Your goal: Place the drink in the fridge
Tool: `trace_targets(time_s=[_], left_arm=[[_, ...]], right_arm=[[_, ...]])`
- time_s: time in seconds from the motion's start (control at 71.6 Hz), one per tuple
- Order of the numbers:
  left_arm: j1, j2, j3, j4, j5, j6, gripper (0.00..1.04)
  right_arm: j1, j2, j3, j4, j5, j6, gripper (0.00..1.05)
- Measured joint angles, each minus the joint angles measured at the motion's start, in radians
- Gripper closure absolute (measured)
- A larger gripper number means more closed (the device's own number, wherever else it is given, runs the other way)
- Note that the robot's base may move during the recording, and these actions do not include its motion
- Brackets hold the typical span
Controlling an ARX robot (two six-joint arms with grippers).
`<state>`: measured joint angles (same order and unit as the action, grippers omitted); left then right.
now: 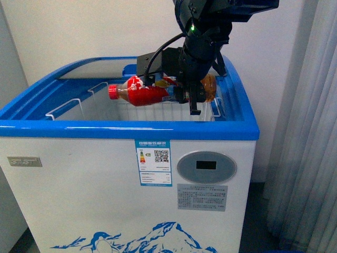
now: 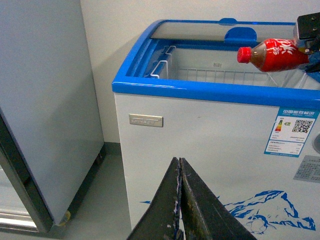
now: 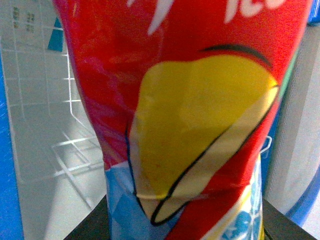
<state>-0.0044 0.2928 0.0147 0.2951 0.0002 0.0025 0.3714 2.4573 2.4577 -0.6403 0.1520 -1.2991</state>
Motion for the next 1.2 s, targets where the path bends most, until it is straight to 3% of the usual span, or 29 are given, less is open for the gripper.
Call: trace_targets(time_s=[0.168,0.447,0.489,0.67,0.768,0.852,1.019,1.201], left_arm=[[0.000,-0.048,0.000,-0.049,0.000,0.000,1.02],[0.000,-0.117,0.000,-0.119,0.000,0.000,1.02],[0.000,-0.208,0.000,-0.243,0.000,0.000,1.02],[0.000,-0.286,0.000,-0.292,0.000,0.000,1.02],[0.000,-0.286,0.000,-0.293,0.000,0.000,1.02],[0.000,-0.286,0.000,-0.293,0.000,0.000,1.02],[0.000,-0.286,0.000,-0.294,0.000,0.000,1.02],[0.000,-0.286,0.000,-0.294,0.000,0.000,1.02]], right_arm=[[0.003,-0.009,-0.042,0.026,0.007,0.005,0.64],[0.011,-0.100,-0.196,0.100,-0.040,0.051,0.16],[0.013,-0.164,-0.249,0.129,-0.055,0.058,0.06],[0.001,-0.414,-0.470,0.273,-0.111,0.163,0.08],[-0.031,-0.571,-0.631,0.352,-0.097,0.319,0.08],[-0.072,-0.711,-0.756,0.323,-0.071,0.492,0.08],[-0.240,-1.135,-1.101,0.071,-0.127,1.037,0.08],[-0.382,-1.567,-1.361,-0.235,-0.309,1.400,0.08]])
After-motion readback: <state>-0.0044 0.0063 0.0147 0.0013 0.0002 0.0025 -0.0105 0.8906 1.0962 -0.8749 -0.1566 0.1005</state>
